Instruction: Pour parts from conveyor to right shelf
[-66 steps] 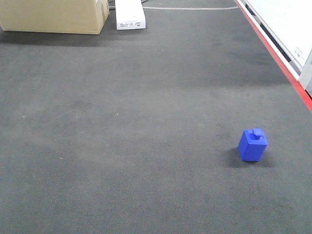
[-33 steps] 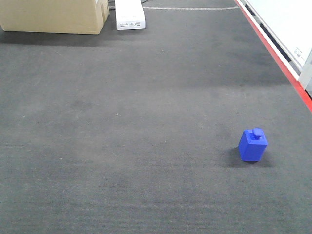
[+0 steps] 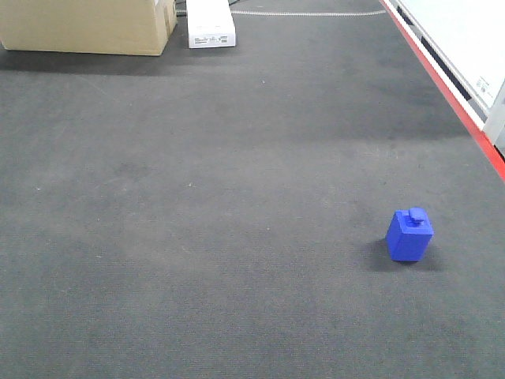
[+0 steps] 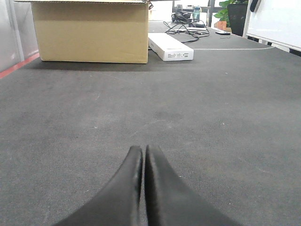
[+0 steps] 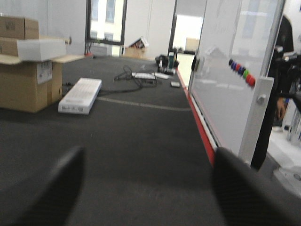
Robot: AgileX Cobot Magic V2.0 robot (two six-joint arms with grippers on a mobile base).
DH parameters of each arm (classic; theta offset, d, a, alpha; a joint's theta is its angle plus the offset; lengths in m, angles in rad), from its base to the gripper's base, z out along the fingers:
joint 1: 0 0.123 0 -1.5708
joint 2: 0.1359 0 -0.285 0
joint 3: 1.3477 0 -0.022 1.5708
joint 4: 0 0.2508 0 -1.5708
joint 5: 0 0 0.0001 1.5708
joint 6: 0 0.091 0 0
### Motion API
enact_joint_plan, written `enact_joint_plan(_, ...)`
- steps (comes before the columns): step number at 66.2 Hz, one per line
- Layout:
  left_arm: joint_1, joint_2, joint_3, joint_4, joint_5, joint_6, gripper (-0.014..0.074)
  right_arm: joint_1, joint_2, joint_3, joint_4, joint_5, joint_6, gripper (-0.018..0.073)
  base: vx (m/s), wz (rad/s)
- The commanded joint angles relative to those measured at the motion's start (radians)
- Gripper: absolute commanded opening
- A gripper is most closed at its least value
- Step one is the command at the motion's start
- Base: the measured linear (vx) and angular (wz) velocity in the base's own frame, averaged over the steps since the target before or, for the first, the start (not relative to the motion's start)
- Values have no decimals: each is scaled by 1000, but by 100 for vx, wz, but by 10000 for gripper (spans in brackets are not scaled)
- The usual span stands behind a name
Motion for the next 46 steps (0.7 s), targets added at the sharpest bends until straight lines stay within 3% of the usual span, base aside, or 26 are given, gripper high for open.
enact_joint_plan(1, -7, 17, -20, -8, -79, -8, -6, 0, 45, -32, -12, -65, -2, 730, 0, 0)
enact_joint_plan(12, -7, 17, -20, -8, -79, -8, -6, 0, 88, -32, -11, -134, -8, 714, 0, 0)
enact_joint_plan(19, -7, 17, -20, -8, -79, -8, -6, 0, 111, -51, 34, -118, 47, 692, 0, 0)
enact_joint_plan(26, -7, 17, -20, -8, -79, -8, -6, 0, 161, -120, 77, 46, 89, 676, 0, 0)
enact_joint_plan(46, -7, 17, -20, -8, -79, -8, -6, 0, 479, -430, 87, 536, 63, 648, 0, 0)
